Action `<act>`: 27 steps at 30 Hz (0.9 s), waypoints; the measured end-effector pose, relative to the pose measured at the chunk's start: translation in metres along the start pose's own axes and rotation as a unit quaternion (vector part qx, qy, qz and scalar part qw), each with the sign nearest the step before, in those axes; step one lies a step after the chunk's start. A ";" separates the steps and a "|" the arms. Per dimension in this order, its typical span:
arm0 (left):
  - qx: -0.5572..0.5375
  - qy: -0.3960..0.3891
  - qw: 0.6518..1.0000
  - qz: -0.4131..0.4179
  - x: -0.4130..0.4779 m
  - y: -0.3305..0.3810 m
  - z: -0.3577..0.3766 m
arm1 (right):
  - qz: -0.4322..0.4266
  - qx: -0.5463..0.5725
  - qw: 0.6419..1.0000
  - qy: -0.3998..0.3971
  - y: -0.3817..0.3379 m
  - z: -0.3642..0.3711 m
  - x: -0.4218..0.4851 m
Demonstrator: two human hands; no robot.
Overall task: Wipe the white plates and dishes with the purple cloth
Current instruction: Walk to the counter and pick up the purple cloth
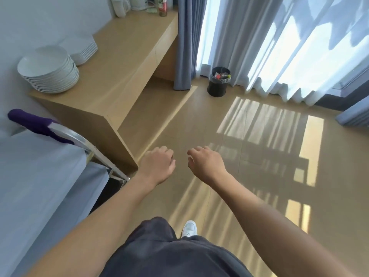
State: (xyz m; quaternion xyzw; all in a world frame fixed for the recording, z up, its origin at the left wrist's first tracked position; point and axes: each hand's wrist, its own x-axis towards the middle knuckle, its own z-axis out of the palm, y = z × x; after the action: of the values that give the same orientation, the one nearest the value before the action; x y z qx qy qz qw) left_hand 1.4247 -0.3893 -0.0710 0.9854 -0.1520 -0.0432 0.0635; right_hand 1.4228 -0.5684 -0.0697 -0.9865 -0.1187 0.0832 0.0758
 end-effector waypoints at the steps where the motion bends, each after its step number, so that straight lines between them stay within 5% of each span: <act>1: -0.007 -0.001 1.000 -0.012 0.011 -0.007 0.000 | -0.012 -0.005 1.000 -0.002 0.002 -0.002 0.015; 20: -0.095 0.078 0.963 -0.238 0.183 -0.248 -0.027 | -0.204 0.004 0.978 -0.031 -0.122 -0.042 0.344; 27: -0.078 0.142 0.897 -0.412 0.140 -0.334 -0.036 | -0.359 0.022 0.929 -0.089 -0.244 -0.035 0.411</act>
State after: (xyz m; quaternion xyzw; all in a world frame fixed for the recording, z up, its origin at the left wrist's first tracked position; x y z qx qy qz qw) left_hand 1.6596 -0.1118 -0.0907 0.9473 0.2823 0.0630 0.1375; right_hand 1.7686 -0.2376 -0.0539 -0.8644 -0.4698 0.1407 0.1111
